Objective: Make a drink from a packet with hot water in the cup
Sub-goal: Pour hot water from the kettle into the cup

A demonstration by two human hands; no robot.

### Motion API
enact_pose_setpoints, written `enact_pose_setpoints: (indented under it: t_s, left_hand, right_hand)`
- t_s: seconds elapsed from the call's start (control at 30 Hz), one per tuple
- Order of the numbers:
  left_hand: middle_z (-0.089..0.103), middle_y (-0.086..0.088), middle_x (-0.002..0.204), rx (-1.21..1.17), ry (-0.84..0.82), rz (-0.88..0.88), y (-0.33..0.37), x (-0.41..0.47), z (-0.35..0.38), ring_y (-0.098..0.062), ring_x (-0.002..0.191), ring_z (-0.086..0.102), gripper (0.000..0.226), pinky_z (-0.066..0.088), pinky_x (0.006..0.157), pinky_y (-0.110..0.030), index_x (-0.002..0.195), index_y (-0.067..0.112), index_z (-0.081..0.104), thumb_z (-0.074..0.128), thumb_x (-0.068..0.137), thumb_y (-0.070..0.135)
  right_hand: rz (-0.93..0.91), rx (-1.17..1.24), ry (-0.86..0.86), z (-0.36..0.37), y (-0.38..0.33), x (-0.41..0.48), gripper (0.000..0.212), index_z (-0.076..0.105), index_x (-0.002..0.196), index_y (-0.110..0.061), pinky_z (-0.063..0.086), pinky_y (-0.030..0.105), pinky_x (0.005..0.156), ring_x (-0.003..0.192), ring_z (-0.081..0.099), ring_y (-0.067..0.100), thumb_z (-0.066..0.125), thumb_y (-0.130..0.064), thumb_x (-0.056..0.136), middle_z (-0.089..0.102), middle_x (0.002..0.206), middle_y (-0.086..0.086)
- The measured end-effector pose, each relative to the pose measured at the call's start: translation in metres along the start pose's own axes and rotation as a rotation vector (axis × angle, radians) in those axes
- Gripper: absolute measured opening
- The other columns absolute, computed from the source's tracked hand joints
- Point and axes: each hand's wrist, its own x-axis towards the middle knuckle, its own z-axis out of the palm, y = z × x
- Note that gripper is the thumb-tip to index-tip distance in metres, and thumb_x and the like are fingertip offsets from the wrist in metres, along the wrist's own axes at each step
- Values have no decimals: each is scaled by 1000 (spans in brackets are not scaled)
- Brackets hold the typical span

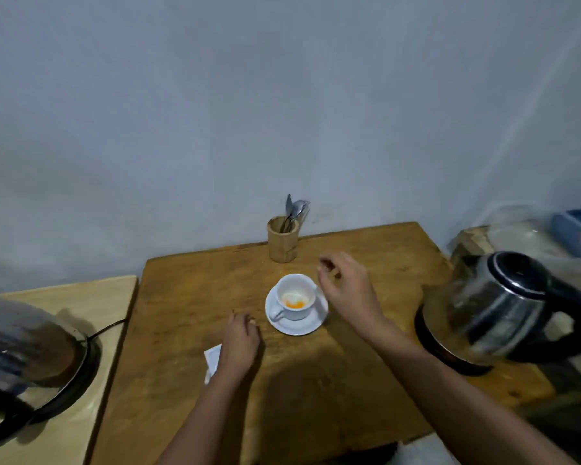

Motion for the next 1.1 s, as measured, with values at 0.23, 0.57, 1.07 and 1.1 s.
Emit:
enact_pose_setpoints:
  t_s: [0.23, 0.57, 1.07, 1.1]
  left_hand:
    - [53, -24, 123, -125, -2, -1, 39, 0, 31, -37, 111, 51, 33, 40, 95, -44, 118, -3, 54, 37, 96, 16]
    - [56, -33, 108, -148, 45, -10, 33, 9, 59, -46, 98, 53, 33, 39, 78, -43, 103, -12, 57, 33, 96, 10]
    - [58, -31, 112, -37, 42, 36, 23, 15, 62, -46, 100, 53, 30, 36, 76, -40, 109, -5, 56, 36, 96, 14]
    - [58, -31, 111, -37, 40, 41, 25, 14, 61, -46, 100, 53, 30, 35, 76, -39, 109, -5, 56, 36, 96, 13]
  right_hand:
    - [135, -128, 579, -158, 45, 2, 18, 65, 100, -7, 45, 31, 82, 91, 57, 19, 54, -15, 89, 67, 97, 10]
    - [722, 11, 823, -231, 135, -78, 30, 61, 111, -8, 37, 27, 85, 108, 55, 25, 42, -27, 96, 63, 115, 11]
    - [975, 521, 903, -215, 162, -83, 31, 54, 62, -17, 36, 23, 40, 48, 44, 17, 44, -26, 90, 47, 60, 5]
    - [982, 524, 930, -213, 162, -82, 31, 53, 60, -16, 34, 24, 41, 47, 43, 17, 44, -23, 89, 45, 59, 5]
